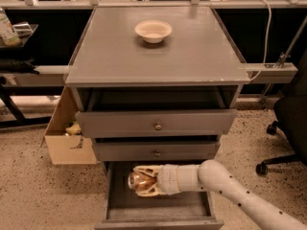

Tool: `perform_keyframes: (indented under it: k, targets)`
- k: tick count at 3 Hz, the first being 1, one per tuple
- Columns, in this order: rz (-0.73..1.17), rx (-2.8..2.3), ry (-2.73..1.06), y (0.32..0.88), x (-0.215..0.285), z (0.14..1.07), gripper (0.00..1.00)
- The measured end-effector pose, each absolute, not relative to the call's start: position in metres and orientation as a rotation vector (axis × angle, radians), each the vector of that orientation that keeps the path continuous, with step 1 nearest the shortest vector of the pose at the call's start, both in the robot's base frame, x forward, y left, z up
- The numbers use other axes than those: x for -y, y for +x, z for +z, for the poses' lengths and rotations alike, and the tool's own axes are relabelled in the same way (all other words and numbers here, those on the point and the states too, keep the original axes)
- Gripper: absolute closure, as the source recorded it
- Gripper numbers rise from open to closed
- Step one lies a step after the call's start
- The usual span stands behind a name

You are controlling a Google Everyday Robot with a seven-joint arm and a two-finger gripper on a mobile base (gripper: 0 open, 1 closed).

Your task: Pick orange can from bottom drawer and place on counter

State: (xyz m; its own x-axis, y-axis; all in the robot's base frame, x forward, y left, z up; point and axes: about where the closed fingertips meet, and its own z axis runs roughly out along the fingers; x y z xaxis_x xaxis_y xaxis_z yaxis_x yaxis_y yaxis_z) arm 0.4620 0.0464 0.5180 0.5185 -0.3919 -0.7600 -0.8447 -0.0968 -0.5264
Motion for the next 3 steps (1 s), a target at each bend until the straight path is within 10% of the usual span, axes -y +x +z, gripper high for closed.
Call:
perform_keyframes:
  k: [3]
  targets:
    - [0.497, -0.967, -1.749, 0.453, -0.021, 0.611, 1.0]
